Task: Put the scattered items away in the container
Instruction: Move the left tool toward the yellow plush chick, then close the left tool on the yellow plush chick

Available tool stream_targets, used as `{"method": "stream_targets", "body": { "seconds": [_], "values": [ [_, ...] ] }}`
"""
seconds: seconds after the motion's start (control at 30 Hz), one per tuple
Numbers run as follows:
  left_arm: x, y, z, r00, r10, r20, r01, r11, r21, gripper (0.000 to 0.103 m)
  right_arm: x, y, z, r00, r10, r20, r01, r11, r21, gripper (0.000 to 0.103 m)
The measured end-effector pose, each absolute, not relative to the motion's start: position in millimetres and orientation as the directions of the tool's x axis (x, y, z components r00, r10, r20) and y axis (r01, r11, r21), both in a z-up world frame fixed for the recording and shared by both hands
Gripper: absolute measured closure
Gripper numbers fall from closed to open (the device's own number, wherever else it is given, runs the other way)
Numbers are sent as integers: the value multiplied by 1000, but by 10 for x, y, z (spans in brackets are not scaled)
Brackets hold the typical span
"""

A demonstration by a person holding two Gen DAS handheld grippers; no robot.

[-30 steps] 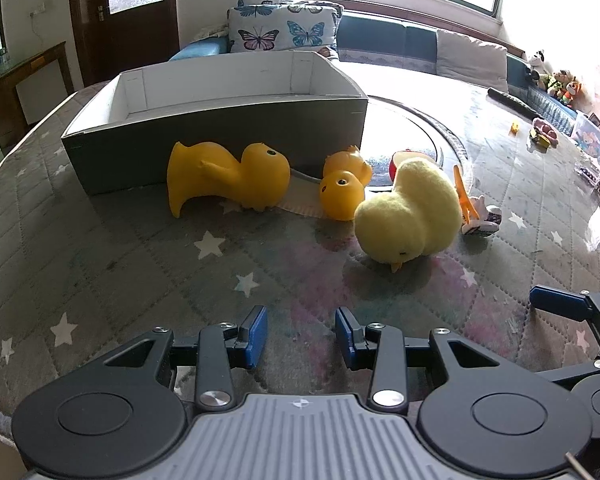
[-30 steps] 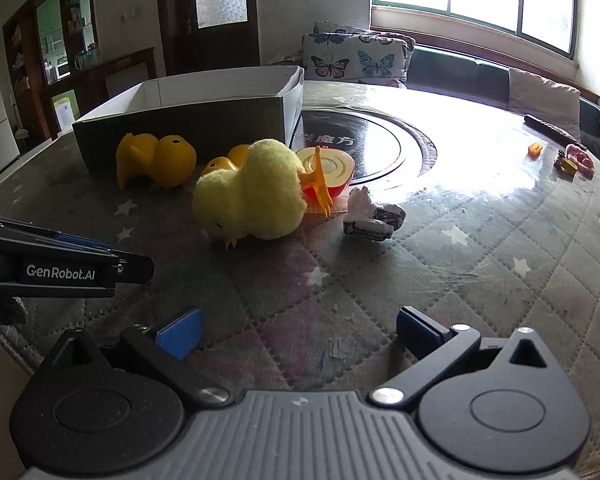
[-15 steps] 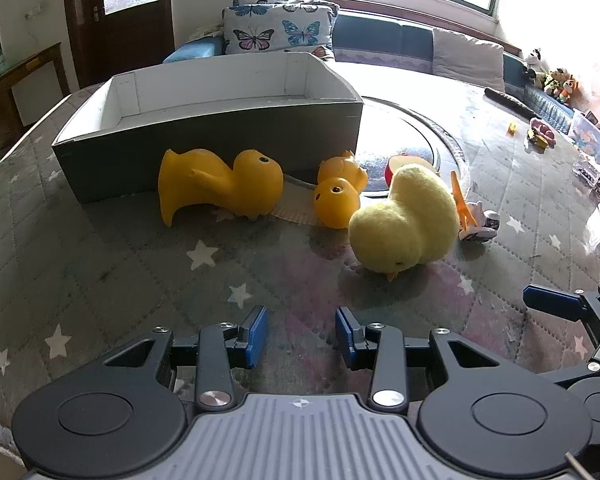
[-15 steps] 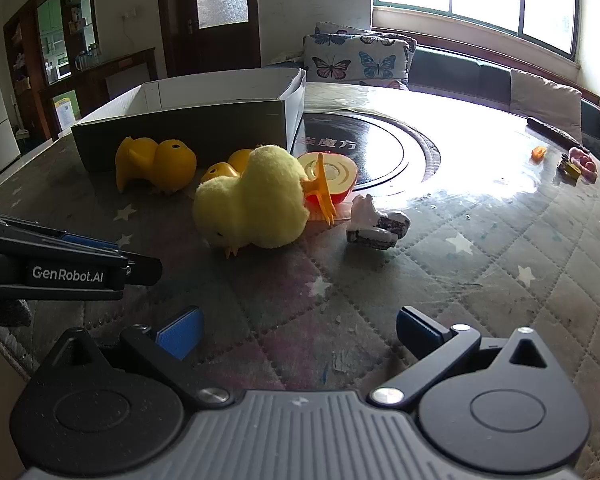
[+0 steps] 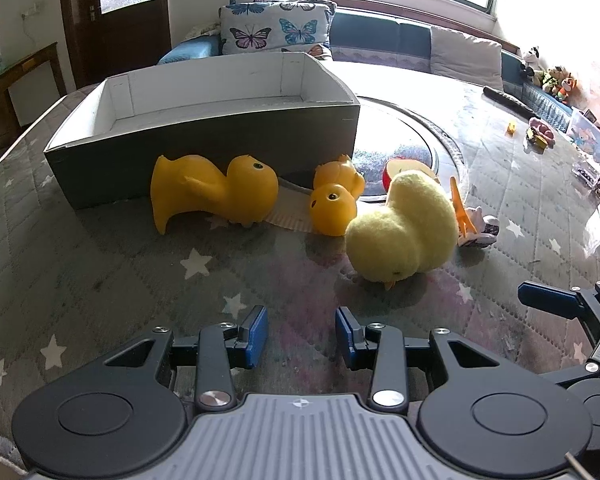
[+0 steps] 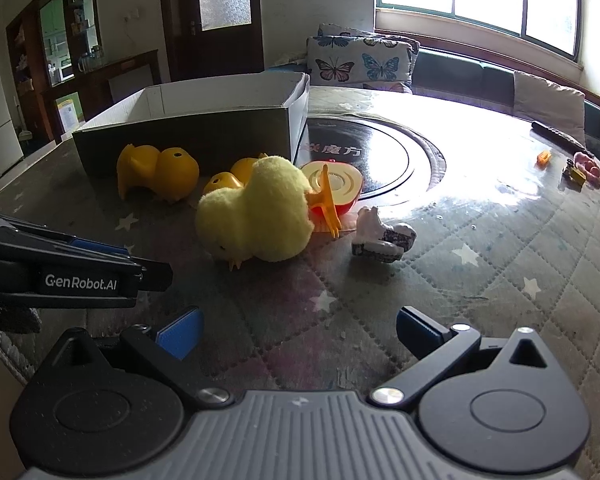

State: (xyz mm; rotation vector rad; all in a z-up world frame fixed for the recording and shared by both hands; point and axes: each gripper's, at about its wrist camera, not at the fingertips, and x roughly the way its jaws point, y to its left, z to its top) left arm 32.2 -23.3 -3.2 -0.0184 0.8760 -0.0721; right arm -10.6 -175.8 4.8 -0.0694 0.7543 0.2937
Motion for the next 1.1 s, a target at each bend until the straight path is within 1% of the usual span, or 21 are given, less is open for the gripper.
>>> {"method": "stream_targets", "body": {
  "seconds": [0.73,1.1],
  "values": [
    [438,-270,40,636,-90,-767,74,996,-56,63,10,-1718,108,689,248,-681,-297,954,46,0],
    [489,-272,170,645,-138,-752,103,990,-93,63,93,-1713,205,703,274,-656,-319,946,54,0]
  ]
}}
